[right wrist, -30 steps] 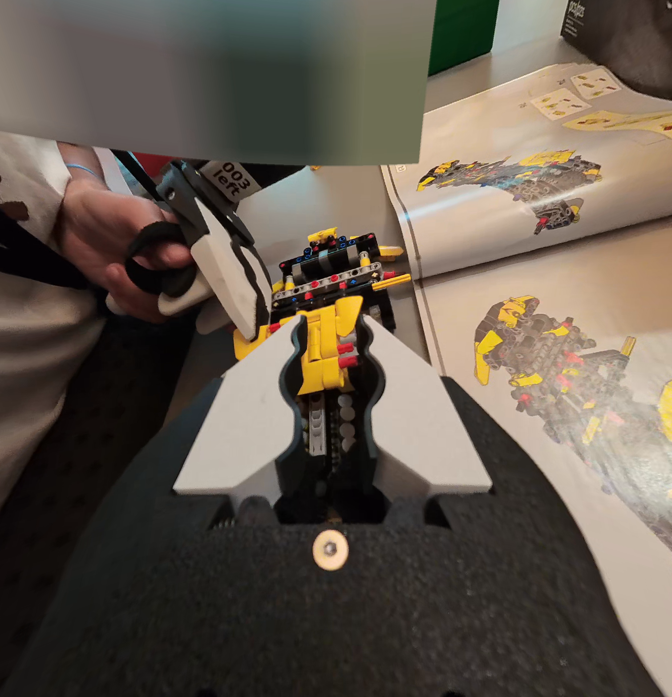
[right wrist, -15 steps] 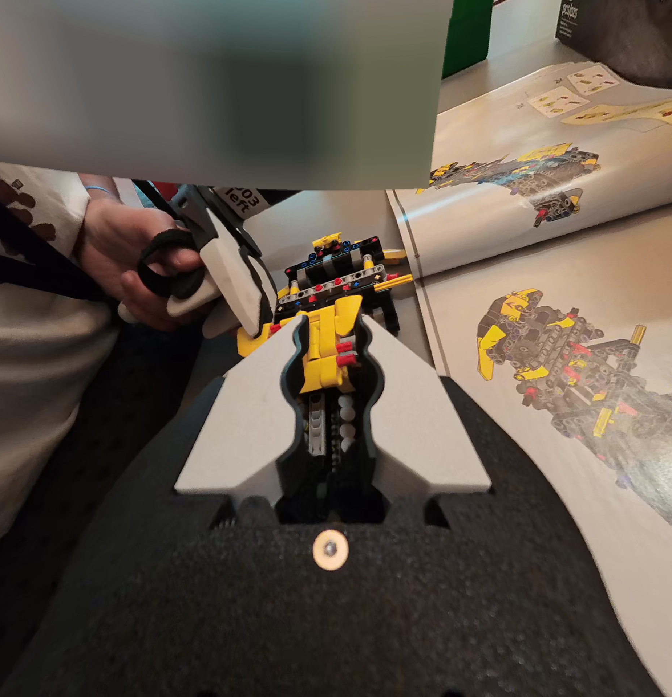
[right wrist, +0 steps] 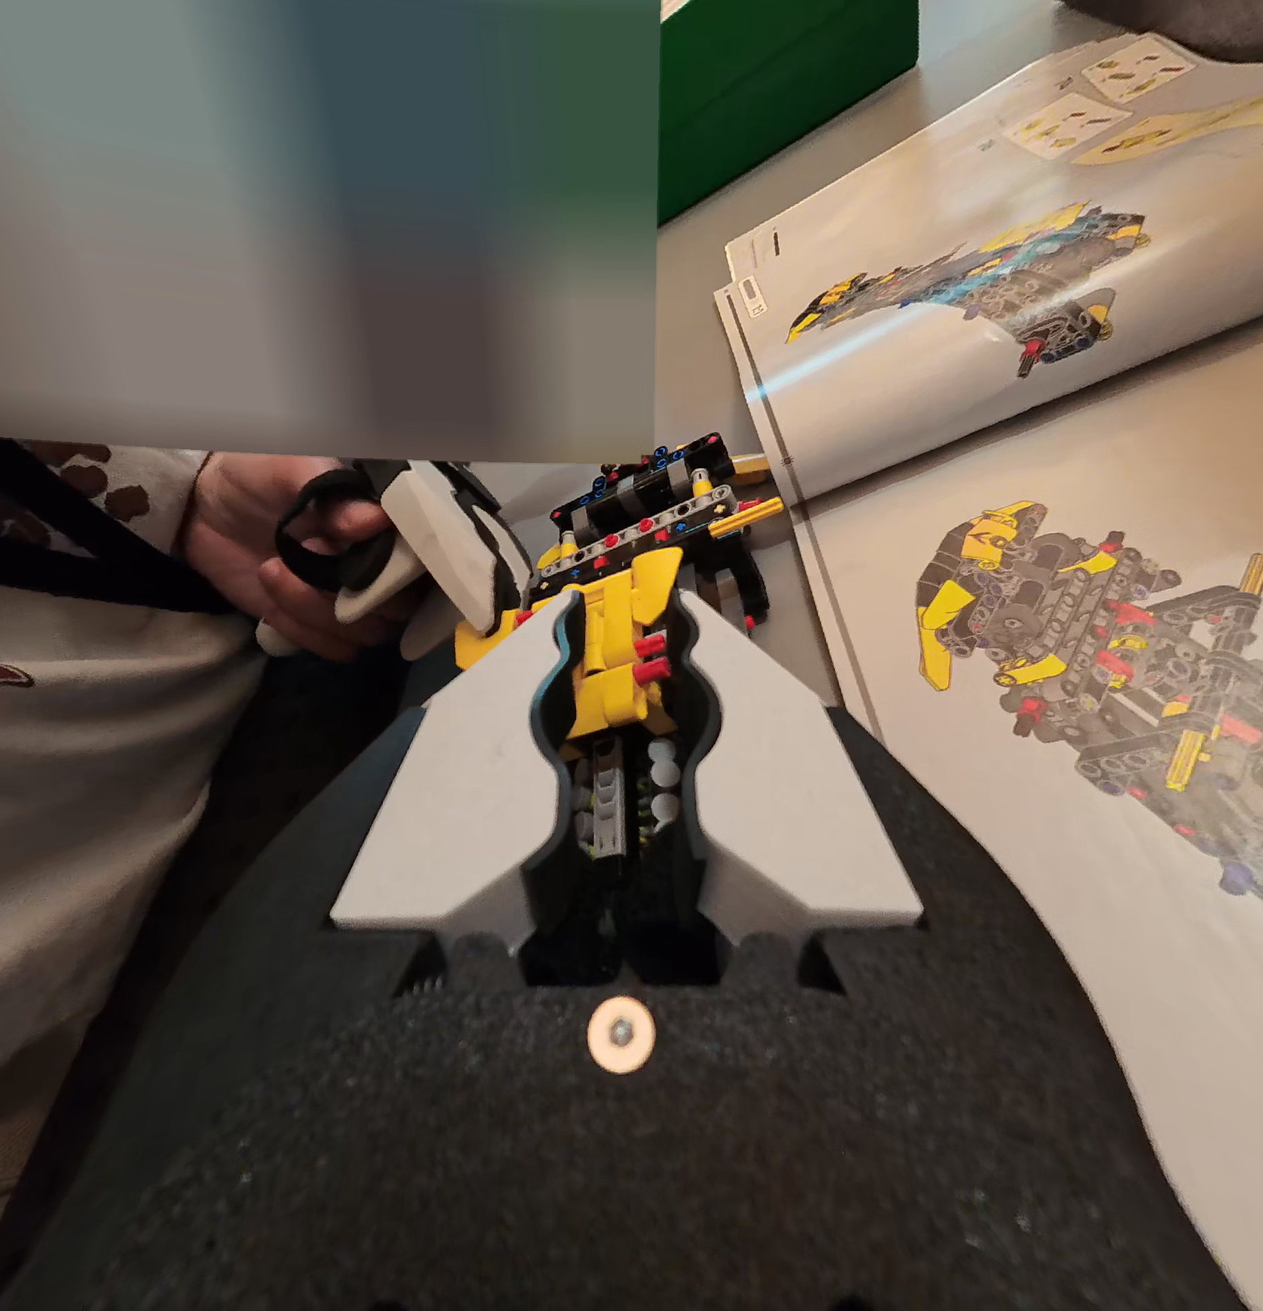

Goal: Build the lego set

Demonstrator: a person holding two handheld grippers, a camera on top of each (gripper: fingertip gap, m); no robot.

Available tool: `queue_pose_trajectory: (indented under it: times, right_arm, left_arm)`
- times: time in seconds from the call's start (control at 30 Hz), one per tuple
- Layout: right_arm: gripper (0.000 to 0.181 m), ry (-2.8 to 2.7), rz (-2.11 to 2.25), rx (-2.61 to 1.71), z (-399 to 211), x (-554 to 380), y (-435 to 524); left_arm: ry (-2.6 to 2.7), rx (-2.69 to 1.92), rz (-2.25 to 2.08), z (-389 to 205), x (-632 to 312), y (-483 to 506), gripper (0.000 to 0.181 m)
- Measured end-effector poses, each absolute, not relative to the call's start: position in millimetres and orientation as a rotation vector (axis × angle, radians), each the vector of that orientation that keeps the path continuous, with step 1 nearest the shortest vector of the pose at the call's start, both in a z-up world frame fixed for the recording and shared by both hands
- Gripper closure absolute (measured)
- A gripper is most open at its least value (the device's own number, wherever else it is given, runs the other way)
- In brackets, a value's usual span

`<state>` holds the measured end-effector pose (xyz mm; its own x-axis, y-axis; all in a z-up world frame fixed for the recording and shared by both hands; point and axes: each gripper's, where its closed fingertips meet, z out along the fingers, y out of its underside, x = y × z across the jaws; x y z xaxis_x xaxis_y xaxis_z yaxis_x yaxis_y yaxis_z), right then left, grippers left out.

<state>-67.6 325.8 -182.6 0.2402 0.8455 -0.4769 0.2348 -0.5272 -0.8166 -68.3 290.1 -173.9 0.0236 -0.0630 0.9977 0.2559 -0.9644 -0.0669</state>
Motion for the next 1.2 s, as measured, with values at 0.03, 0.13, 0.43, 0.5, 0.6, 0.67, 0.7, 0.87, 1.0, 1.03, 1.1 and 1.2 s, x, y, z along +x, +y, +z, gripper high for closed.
queue_pose_trajectory:
  times: [0.03,0.13,0.43,0.5,0.6,0.67,0.7,0.87,1.0,1.03,1.1,1.2]
  right_arm:
    - [0.159,-0.982,1.294,-1.912,-183,-68,326]
    - [0.159,-0.966,1.292,-1.926,-183,-68,326]
    - [0.126,-1.215,1.223,-1.883,-185,-69,309]
    - [0.123,-1.311,1.125,-1.874,-187,-68,307]
    - [0.120,-1.381,1.073,-1.909,-188,-67,305]
    - [0.109,-1.437,1.066,-1.902,-189,-67,300]
    - [0.108,-1.446,1.058,-1.902,-189,-66,300]
    - [0.114,-1.450,0.961,-1.953,-193,-67,304]
    - [0.115,-1.432,0.940,-1.975,-194,-66,304]
    - [0.115,-1.428,0.940,-1.974,-194,-66,304]
    - [0.115,-1.431,0.930,-1.968,-194,-66,304]
    - [0.116,-1.437,0.920,-1.970,-195,-66,305]
  left_arm:
    - [-0.191,-2.064,-2.017,-174,-68,290,0.175]
    - [-0.133,-2.061,-1.943,-175,-67,290,0.175]
    - [-0.106,-2.078,-1.938,-176,-67,289,0.174]
    - [-0.110,-2.081,-1.950,-177,-67,289,0.174]
    - [-0.107,-2.079,-1.958,-177,-67,289,0.174]
    - [-0.103,-2.074,-1.961,-176,-67,289,0.174]
    - [-0.098,-2.074,-1.961,-176,-66,289,0.174]
    - [-0.086,-2.076,-1.951,-176,-66,289,0.174]
    - [-0.083,-2.080,-1.946,-177,-66,290,0.174]
    - [-0.081,-2.082,-1.942,-177,-66,290,0.174]
    - [-0.076,-2.092,-1.934,-177,-66,290,0.174]
    - [-0.082,-2.121,-1.941,-178,-66,291,0.174]
